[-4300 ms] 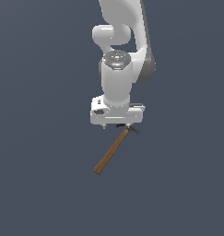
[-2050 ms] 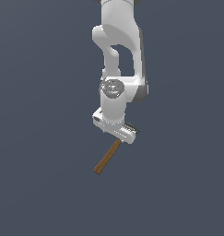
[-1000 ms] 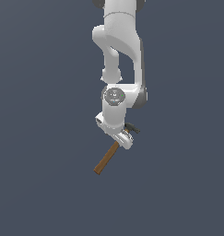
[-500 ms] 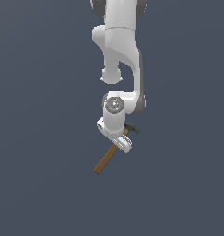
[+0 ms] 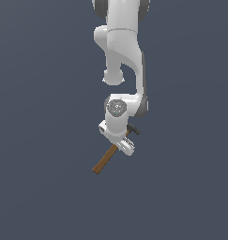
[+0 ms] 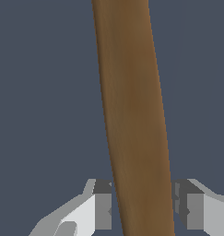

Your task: Pick up the object and move it to a goal position.

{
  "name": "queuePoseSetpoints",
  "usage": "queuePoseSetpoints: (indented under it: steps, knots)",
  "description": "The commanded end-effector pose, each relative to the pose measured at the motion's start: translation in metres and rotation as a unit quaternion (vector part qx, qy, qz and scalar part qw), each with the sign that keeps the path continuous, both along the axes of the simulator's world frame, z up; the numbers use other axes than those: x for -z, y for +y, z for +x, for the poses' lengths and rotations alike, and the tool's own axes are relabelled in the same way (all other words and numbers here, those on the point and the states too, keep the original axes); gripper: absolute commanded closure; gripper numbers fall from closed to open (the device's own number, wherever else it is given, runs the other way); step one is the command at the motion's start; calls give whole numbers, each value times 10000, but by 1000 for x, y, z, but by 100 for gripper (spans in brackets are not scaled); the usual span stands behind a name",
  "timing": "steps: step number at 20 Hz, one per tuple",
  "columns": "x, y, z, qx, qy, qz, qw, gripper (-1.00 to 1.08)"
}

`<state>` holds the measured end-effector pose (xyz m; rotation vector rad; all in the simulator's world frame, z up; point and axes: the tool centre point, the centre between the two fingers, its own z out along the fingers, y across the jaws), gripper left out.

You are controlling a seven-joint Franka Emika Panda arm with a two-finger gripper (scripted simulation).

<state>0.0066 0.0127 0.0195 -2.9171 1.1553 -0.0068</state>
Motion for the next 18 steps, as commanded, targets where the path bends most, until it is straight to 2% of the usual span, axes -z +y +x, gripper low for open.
queuePoseSetpoints:
  steps: [1,5,9,13,18]
  knots:
    - [3,-3,-2,18,28,-10,10000,108]
    - [-1,-2,0,-1,1,0,10000,108]
    - [-5,-16,2,-1,1,0,10000,108]
    - [-14,-44,5,3,6,-2,10000,108]
    - [-31,-97,11,7,12,-4,10000,108]
